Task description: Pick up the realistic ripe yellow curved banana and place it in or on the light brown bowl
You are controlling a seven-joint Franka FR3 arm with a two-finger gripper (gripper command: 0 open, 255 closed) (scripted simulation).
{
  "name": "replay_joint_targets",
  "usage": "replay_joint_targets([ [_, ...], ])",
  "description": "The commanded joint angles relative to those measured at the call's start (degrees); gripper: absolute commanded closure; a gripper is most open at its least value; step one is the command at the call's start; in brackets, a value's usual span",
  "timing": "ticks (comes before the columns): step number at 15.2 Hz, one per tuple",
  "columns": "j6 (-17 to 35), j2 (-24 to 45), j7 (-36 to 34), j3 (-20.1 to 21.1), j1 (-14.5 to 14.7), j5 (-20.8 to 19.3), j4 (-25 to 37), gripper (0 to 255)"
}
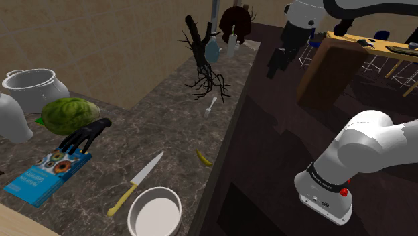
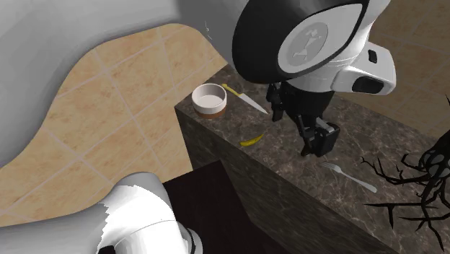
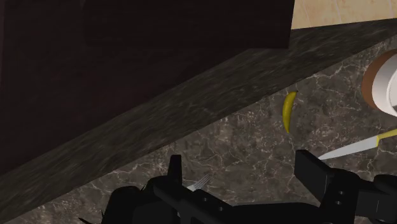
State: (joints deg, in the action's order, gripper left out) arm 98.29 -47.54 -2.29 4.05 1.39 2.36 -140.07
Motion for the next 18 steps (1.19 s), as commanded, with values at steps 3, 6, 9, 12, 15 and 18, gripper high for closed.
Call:
replay_joint_targets([
  [3,3.51,0.60,-1.46,1.44,0.53,1.04,-2.87,0],
  [6,9.01,2.23,-3.63,3.72,1.38,2.64,-6.67,0],
  [9,14.84,4.80,-5.83,6.12,2.27,4.21,-9.82,0],
  [12,20.98,8.37,-8.06,8.66,3.11,5.69,-12.26,0],
  [15,27.40,12.97,-10.38,11.31,3.78,6.92,-13.93,0],
  [18,34.00,18.56,-12.89,14.10,4.13,7.66,-14.79,0],
])
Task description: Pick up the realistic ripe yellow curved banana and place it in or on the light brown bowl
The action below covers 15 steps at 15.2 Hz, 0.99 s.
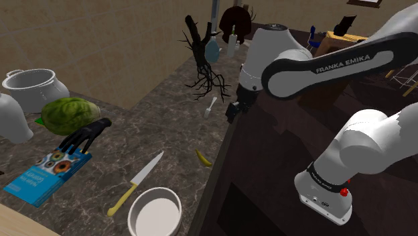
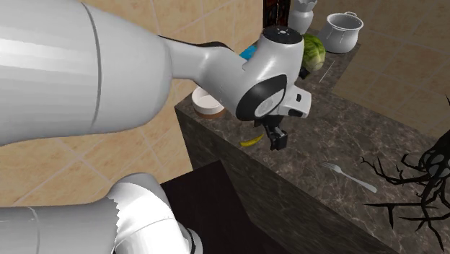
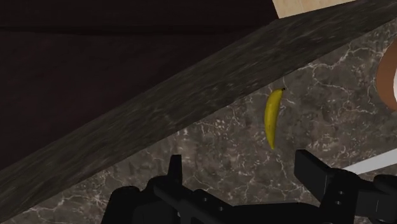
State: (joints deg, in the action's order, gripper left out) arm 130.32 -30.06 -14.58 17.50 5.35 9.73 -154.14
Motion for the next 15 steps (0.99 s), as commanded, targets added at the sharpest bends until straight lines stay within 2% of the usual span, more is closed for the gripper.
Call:
replay_joint_targets([
  [1,4.19,3.14,-1.52,1.61,0.19,0.37,-0.82,0],
  [5,12.96,12.29,-5.92,5.60,-0.40,-0.73,-0.30,0],
  [9,21.13,22.65,-12.79,9.68,-2.28,-5.92,1.65,0],
  [12,26.23,31.14,-21.18,11.54,-3.67,-14.65,4.15,0],
  [15,29.76,39.76,-31.63,9.58,-1.93,-26.32,7.77,0],
])
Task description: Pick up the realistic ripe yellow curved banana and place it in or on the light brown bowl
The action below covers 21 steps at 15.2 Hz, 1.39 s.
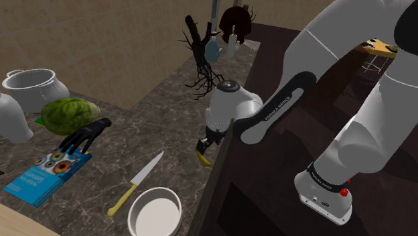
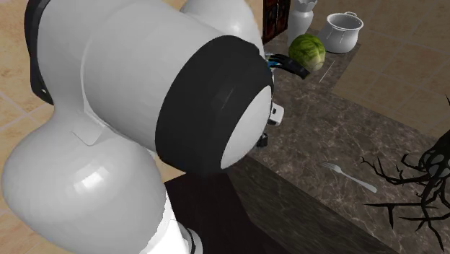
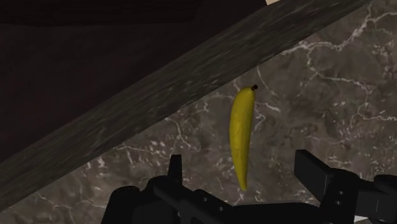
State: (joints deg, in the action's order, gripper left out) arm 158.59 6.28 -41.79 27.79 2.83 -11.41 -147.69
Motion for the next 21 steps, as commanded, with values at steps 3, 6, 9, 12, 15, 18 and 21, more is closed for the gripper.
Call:
replay_joint_targets([
  [3,3.81,9.58,-10.97,-5.33,5.09,-12.34,4.51,0],
  [6,5.52,12.34,-13.39,-8.02,7.14,-15.50,5.46,0],
  [9,7.19,15.07,-15.60,-10.67,9.21,-18.31,6.53,0],
  [12,7.51,15.58,-15.97,-11.21,9.65,-18.76,6.74,0],
  [15,7.51,15.58,-15.97,-11.21,9.65,-18.76,6.74,0],
  [18,7.50,15.57,-15.96,-11.20,9.64,-18.74,6.74,0],
  [21,7.50,15.57,-15.96,-11.20,9.64,-18.74,6.74,255],
])
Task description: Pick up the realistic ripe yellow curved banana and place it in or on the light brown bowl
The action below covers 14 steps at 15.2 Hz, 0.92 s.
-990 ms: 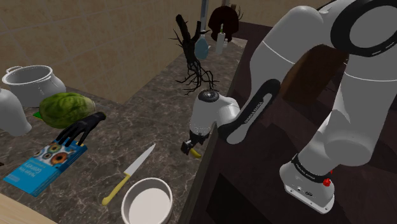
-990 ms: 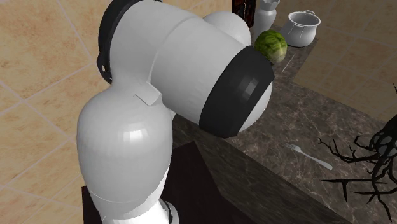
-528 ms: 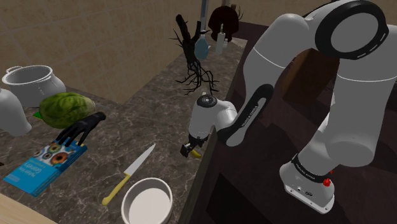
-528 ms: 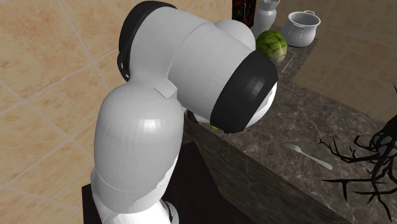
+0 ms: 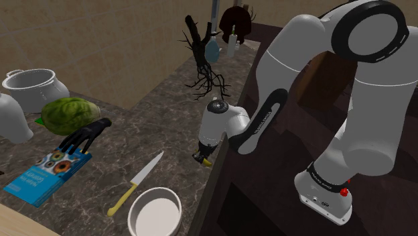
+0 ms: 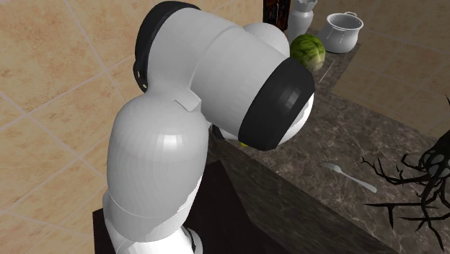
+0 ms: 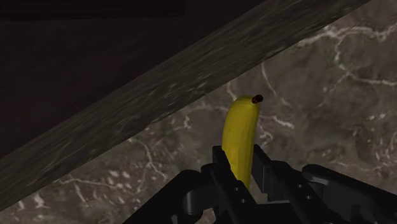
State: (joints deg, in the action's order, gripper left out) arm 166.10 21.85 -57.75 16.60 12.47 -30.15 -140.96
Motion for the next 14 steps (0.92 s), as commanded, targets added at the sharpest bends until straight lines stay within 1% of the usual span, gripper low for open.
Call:
replay_joint_targets([
  [1,0.00,0.00,0.00,0.00,0.00,0.00,0.00,255],
  [7,0.01,0.01,-0.01,-0.01,0.01,-0.01,0.01,255],
  [14,-4.28,-5.97,5.46,6.22,-4.87,6.84,-1.65,255],
])
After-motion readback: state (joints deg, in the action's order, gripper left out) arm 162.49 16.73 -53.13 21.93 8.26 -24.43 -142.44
